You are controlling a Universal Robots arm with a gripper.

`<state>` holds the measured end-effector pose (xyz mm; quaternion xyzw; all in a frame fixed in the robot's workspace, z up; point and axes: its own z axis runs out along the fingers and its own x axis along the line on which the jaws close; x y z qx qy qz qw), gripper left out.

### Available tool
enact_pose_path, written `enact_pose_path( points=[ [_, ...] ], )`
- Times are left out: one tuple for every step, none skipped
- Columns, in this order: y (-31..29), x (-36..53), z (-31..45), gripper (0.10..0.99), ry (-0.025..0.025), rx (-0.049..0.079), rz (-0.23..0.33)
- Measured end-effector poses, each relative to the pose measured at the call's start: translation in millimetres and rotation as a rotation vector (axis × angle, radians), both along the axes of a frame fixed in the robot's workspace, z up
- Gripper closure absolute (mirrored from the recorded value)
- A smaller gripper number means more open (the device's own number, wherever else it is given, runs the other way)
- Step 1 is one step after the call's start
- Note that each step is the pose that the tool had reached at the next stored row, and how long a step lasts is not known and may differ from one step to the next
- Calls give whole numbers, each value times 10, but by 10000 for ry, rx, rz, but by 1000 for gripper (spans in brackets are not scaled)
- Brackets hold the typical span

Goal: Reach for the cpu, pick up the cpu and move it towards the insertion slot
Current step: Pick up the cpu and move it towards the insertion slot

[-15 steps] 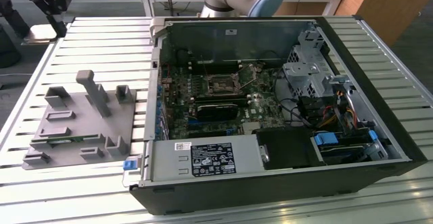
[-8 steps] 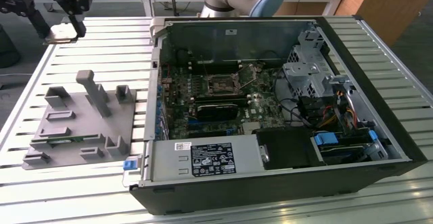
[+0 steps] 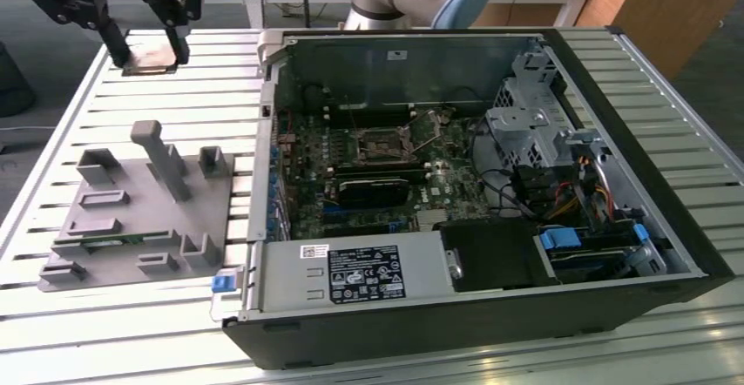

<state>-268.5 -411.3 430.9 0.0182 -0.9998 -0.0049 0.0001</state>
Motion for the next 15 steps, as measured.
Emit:
enact_pose_path(
  points=[
    [2, 40, -2, 541, -3, 3, -1],
    [4, 78, -3, 541, -7, 14, 0],
    [6, 114, -3, 541, -15, 42, -1],
    [7, 144, -3, 541, -23, 89, 0],
    [9, 175, -3, 541, -32, 139, -1],
    [10, 205, -4, 541, -40, 184, 0],
    [13, 239, -5, 541, -45, 216, 0],
    [18, 279, -9, 541, -47, 225, -1],
    [23, 321, -16, 541, -47, 228, -1],
    [30, 364, -23, 541, -47, 230, 0],
    [38, 411, -31, 541, -45, 229, -1],
    [47, 454, -39, 541, -46, 229, 0],
    [58, 497, -48, 541, -46, 229, 0],
    [70, 539, -58, 541, -47, 231, 0],
    [81, 578, -66, 541, -46, 229, -1]
  ],
)
